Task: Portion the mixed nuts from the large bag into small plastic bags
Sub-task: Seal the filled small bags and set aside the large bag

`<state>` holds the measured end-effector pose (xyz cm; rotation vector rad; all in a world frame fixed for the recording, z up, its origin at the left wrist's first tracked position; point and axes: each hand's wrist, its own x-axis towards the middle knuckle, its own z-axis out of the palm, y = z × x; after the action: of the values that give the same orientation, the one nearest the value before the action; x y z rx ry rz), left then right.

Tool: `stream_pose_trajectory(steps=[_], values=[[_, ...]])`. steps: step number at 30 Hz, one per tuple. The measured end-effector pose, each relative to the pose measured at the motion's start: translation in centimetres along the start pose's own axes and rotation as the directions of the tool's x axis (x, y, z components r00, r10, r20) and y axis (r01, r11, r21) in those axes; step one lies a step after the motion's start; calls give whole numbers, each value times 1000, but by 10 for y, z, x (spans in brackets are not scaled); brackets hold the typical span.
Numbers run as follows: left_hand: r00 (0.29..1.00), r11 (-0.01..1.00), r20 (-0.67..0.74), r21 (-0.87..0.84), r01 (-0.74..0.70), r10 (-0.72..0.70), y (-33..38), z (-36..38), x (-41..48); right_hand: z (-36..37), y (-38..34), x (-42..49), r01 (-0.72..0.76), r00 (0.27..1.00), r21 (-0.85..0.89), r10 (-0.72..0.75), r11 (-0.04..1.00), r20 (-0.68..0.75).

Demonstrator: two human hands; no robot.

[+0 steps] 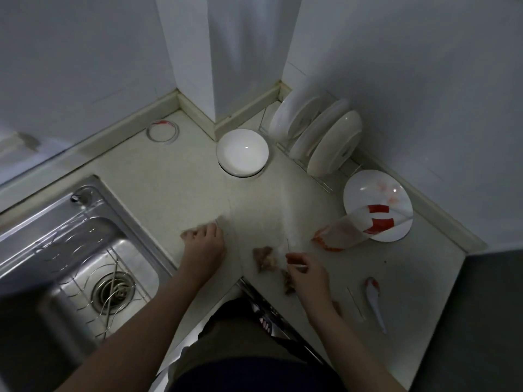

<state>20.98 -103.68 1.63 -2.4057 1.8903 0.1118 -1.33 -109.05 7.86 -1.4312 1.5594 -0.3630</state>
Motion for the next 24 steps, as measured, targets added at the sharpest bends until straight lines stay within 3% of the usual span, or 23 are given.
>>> stream_pose_trajectory(steps=[6, 10, 13, 19, 24], values=[[979, 998, -201, -54, -42, 30, -11, -12, -4, 5, -16, -12, 182, 975, -145, -160, 973, 155], [890, 981, -453, -190, -42, -50, -12, -27, -24, 8, -30, -18, 344, 934, -216, -309, 914, 177], [833, 923, -539, -370, -104, -122, -4, -47, -41, 8, -45, -25, 488, 871, -203, -458, 849, 178], [885, 673, -386, -730, -121, -259, 28, -94, -67, 4, -62, -34, 616, 788, -148, -605, 774, 119], [931, 581, -259, -811, -65, -258, 36, -104, -72, -5, -54, -44, 624, 779, -114, -626, 773, 22]])
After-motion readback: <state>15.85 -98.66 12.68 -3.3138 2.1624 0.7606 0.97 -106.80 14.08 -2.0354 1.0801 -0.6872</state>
